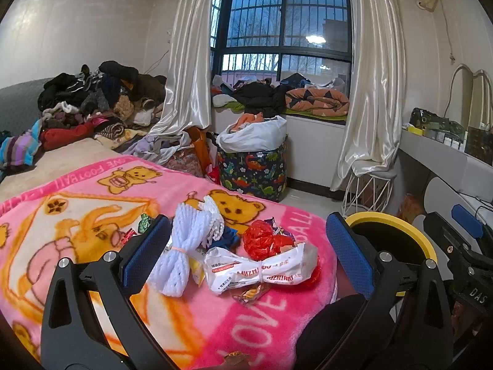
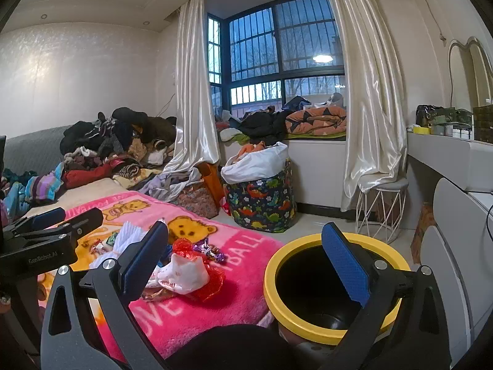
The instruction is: Collect trash
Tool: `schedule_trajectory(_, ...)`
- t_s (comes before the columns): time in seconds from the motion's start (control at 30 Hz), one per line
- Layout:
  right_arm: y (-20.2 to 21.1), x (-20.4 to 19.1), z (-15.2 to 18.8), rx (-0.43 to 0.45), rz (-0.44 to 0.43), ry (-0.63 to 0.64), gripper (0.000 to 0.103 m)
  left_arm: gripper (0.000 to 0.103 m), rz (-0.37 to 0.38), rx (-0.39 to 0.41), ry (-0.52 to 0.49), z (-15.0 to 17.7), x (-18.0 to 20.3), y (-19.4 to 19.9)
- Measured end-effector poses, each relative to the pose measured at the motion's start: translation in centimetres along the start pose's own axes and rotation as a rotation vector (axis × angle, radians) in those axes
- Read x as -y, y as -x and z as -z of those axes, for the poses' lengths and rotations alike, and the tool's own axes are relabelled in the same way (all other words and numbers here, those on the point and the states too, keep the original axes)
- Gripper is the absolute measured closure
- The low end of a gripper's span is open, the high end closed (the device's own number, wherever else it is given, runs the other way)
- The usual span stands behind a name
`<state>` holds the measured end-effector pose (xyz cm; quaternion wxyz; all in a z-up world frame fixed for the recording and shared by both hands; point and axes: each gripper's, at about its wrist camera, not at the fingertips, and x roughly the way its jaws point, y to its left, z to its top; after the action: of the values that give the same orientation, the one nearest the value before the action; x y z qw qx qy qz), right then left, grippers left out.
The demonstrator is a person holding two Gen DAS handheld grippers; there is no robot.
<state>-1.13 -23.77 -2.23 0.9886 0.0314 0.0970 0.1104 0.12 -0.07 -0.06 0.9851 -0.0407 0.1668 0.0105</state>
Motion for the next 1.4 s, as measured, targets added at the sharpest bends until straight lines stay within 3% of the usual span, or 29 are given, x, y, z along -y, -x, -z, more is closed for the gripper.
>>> schedule_trajectory(1.4, -0.05, -0.34, 0.01, 0.0, 0.005, 0.001, 0.006, 0.011, 0.002, 0.004, -0.006, -0.56, 0.32, 0.13)
